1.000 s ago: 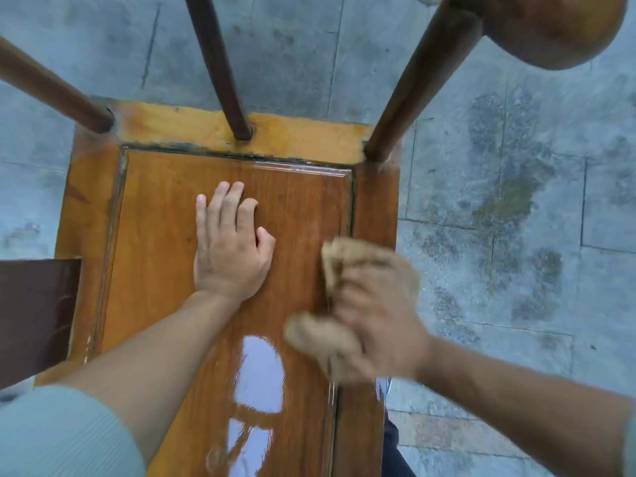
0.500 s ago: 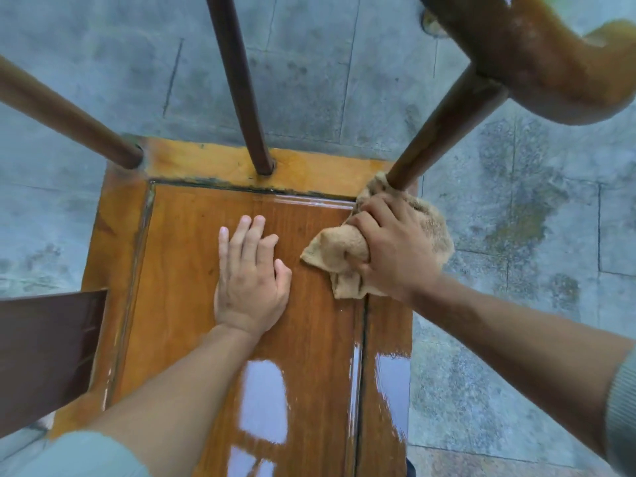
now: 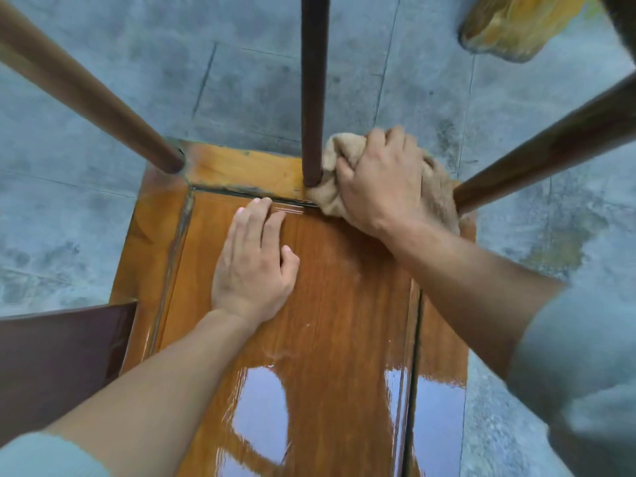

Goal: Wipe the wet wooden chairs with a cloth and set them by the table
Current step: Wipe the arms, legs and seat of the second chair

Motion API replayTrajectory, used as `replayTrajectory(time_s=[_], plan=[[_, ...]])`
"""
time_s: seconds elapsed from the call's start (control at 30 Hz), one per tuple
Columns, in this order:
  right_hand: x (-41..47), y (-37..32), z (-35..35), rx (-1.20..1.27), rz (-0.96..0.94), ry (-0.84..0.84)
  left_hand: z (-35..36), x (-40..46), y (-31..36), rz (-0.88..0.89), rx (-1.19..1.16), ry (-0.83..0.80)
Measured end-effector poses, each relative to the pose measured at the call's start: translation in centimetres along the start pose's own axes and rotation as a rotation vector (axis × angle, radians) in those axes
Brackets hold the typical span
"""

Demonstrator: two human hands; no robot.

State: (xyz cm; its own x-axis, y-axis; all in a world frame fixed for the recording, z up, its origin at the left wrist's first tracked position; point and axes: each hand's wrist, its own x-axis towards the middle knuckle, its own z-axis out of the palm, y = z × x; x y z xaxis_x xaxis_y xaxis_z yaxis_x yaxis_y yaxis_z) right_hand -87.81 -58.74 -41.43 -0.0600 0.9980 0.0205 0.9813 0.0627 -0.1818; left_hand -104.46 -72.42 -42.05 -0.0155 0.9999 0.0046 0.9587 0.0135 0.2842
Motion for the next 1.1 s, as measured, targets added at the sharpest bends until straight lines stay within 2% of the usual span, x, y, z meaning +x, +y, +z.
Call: replayTrajectory(time_s=[0.1, 0.2, 0.27, 0.37, 0.47, 0.53, 0.6, 0.67, 0.77, 0.83, 1.0, 1.1], plan=[[2.2, -0.2, 0.1, 0.037, 0.006, -0.063, -0.3, -0.1, -0.4, 0.004, -0.015, 0.014], [3.7, -0.1, 0.1, 0.115, 0.142, -0.177, -0.4, 0.1, -0.3, 0.021, -0.04, 0.029], [2.9, -0.3, -0.4, 0.133, 0.167, -0.128, -0.2, 0.0, -0.2, 0.021, -0.058, 0.037], [-2.2, -1.5, -1.0, 0.211, 0.005, 0.039, -0.3, 0.0, -0.6, -0.022, -0.069, 0.055], [-9.4, -2.1, -0.3, 0.201, -0.157, -0.012, -0.7, -0.2, -0.2, -0.112, -0.122, 0.094], [-12.8, -3.8, 0.2, 0.188, -0.344, -0.062, -1.5, -1.6, -1.3, -0.182, -0.123, 0.143], [-13.6, -5.5, 1.0, 0.175, -0.454, -0.147, -1.5, -3.3, -3.4, -0.206, -0.099, 0.145], [-11.8, -7.9, 1.4, 0.179, -0.443, -0.197, -1.3, -5.5, -4.9, -0.17, -0.052, 0.13], [-6.5, -12.8, 2.1, 0.181, -0.471, -0.167, -1.7, -6.8, -5.7, -0.147, -0.05, 0.124], [-2.2, -15.4, 2.7, 0.147, -0.429, -0.129, -1.2, -6.8, -5.5, -0.149, -0.067, 0.13], [4.3, -19.1, 4.0, 0.164, -0.042, -0.178, -0.7, -6.7, -5.9, -0.135, -0.115, 0.188], [2.8, -19.2, 3.4, 0.168, -0.05, -0.117, -1.1, -6.8, -5.7, -0.13, -0.126, 0.149]])
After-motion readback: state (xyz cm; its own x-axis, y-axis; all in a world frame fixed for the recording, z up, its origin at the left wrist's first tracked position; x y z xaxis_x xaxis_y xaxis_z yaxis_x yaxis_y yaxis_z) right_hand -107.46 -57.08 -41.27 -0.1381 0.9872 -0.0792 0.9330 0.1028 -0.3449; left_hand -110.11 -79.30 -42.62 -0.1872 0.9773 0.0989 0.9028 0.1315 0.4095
